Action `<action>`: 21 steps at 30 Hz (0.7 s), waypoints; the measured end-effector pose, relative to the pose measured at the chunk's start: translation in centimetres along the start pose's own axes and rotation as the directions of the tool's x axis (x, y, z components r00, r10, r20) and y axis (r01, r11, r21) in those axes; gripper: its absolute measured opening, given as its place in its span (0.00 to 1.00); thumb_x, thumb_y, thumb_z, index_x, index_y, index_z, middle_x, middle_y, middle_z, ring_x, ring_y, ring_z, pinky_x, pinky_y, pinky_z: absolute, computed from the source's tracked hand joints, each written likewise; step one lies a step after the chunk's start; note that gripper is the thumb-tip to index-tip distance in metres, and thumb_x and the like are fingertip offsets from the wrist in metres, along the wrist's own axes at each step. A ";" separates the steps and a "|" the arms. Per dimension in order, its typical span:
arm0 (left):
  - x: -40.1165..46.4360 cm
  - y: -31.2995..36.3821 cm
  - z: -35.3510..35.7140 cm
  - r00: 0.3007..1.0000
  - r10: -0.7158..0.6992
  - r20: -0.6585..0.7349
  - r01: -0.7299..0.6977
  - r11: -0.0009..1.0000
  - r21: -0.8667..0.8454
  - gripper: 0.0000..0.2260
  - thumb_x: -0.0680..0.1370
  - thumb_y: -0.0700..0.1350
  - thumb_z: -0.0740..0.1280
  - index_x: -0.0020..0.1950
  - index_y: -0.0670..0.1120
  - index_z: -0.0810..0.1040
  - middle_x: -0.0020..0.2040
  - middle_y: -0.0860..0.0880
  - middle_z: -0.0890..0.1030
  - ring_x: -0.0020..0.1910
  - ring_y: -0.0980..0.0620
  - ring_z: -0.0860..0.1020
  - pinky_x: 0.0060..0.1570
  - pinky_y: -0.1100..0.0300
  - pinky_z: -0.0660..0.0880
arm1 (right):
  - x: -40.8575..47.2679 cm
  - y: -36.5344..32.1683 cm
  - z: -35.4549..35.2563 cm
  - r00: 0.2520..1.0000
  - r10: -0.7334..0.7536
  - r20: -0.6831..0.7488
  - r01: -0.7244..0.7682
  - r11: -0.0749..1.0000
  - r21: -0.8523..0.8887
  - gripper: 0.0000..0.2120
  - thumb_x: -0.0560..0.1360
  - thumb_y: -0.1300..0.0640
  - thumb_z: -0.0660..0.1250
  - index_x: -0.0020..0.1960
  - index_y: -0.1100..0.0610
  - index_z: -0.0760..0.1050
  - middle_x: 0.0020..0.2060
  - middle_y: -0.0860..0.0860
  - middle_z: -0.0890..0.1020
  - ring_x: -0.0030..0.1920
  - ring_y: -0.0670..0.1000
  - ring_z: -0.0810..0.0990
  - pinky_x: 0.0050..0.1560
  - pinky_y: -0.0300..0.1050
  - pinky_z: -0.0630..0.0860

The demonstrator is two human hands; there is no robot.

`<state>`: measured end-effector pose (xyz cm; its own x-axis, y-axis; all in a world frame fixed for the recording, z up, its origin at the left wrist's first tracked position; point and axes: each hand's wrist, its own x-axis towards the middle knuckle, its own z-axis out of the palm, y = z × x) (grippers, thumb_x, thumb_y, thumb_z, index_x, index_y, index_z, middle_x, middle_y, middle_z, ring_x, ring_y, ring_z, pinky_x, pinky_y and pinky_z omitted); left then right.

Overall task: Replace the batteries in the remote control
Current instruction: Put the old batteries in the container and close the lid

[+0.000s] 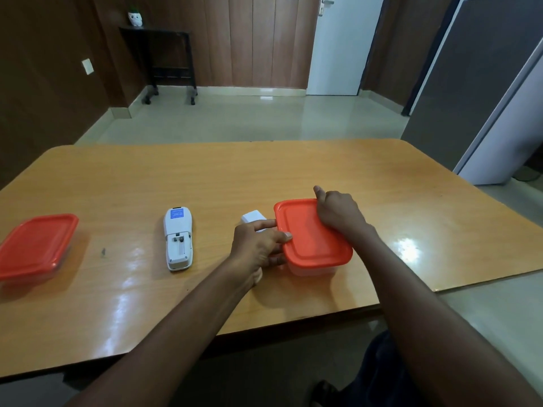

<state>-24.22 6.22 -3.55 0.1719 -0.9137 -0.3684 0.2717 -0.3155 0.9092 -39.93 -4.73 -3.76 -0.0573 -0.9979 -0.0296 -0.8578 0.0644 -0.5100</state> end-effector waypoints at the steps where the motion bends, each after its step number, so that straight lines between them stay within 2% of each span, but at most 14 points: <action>1: 0.0 0.0 -0.1 1.000 0.000 0.004 0.000 1.000 -0.002 0.17 0.73 0.31 0.73 0.61 0.39 0.79 0.39 0.44 0.83 0.27 0.51 0.80 0.29 0.57 0.81 | 0.1 0.1 0.1 1.000 0.014 0.005 -0.014 1.000 0.018 0.32 0.85 0.42 0.46 0.62 0.68 0.76 0.62 0.68 0.78 0.62 0.67 0.76 0.60 0.54 0.71; 5: 0.0 -0.2 -0.3 1.000 0.001 0.006 -0.001 1.000 -0.013 0.18 0.72 0.31 0.74 0.61 0.40 0.79 0.40 0.44 0.84 0.27 0.51 0.81 0.29 0.57 0.81 | 0.5 0.4 0.4 0.999 0.042 0.032 -0.044 0.996 0.083 0.32 0.85 0.41 0.47 0.63 0.67 0.75 0.62 0.68 0.78 0.62 0.66 0.76 0.57 0.52 0.70; 8: -0.1 -0.1 -0.2 1.000 -0.006 -0.009 0.006 1.000 -0.010 0.18 0.72 0.31 0.74 0.61 0.40 0.80 0.39 0.44 0.84 0.26 0.52 0.81 0.29 0.56 0.82 | 0.6 0.7 0.5 1.000 0.014 -0.010 -0.014 0.999 0.038 0.31 0.84 0.40 0.49 0.62 0.64 0.78 0.60 0.65 0.80 0.59 0.66 0.78 0.56 0.52 0.72; 10: -0.2 0.0 -0.2 1.000 -0.007 -0.011 0.007 1.000 -0.003 0.18 0.72 0.31 0.74 0.61 0.40 0.80 0.39 0.44 0.84 0.26 0.52 0.81 0.29 0.57 0.82 | 0.5 0.6 0.7 0.989 -0.109 -0.103 0.102 0.992 -0.074 0.28 0.84 0.40 0.51 0.57 0.61 0.79 0.55 0.63 0.82 0.55 0.65 0.79 0.52 0.54 0.73; 12: -0.2 0.1 -0.1 1.000 -0.003 -0.009 0.003 1.000 0.007 0.18 0.72 0.31 0.74 0.61 0.39 0.80 0.40 0.44 0.84 0.27 0.52 0.81 0.29 0.57 0.82 | 0.4 0.1 0.9 0.941 -0.307 -0.143 0.276 0.940 -0.201 0.25 0.83 0.39 0.53 0.52 0.59 0.78 0.50 0.59 0.82 0.50 0.62 0.80 0.46 0.52 0.73; 14: -0.2 0.2 -0.2 1.000 -0.001 -0.006 0.001 1.000 0.023 0.17 0.73 0.31 0.74 0.61 0.39 0.80 0.39 0.44 0.83 0.26 0.52 0.80 0.28 0.58 0.81 | 0.4 -0.5 1.1 0.886 -0.450 -0.111 0.410 0.873 -0.264 0.23 0.83 0.41 0.55 0.49 0.58 0.78 0.46 0.56 0.80 0.47 0.59 0.79 0.44 0.51 0.73; 16: -0.1 0.3 -0.2 1.000 0.004 0.000 -0.004 0.999 0.047 0.16 0.73 0.31 0.73 0.59 0.40 0.80 0.38 0.44 0.82 0.23 0.54 0.79 0.25 0.59 0.79 | 0.3 -0.8 1.0 0.859 -0.508 -0.070 0.475 0.839 -0.265 0.21 0.84 0.44 0.55 0.48 0.59 0.78 0.45 0.56 0.80 0.48 0.58 0.78 0.45 0.50 0.72; 19: 0.3 0.6 -0.4 1.000 0.012 0.006 -0.013 0.993 0.117 0.14 0.74 0.30 0.71 0.57 0.41 0.82 0.34 0.46 0.81 0.20 0.57 0.77 0.22 0.62 0.77 | 0.4 -0.9 0.7 0.880 -0.473 0.036 0.470 0.860 -0.200 0.21 0.85 0.46 0.53 0.56 0.59 0.80 0.53 0.58 0.82 0.54 0.60 0.79 0.51 0.49 0.72; 21: 0.5 1.0 -0.4 0.999 -0.001 0.040 -0.006 0.985 0.173 0.12 0.75 0.30 0.70 0.56 0.41 0.83 0.35 0.45 0.81 0.22 0.55 0.77 0.23 0.62 0.76 | 0.4 -1.3 0.1 0.939 -0.302 0.166 0.324 0.937 -0.130 0.27 0.84 0.41 0.49 0.67 0.57 0.77 0.63 0.60 0.80 0.62 0.61 0.78 0.59 0.52 0.73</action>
<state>-23.47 5.56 -2.96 0.1340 -0.9228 -0.3612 0.1023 -0.3497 0.9313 -38.78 -5.23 -3.21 0.2897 -0.9570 -0.0164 -0.8888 -0.2626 -0.3756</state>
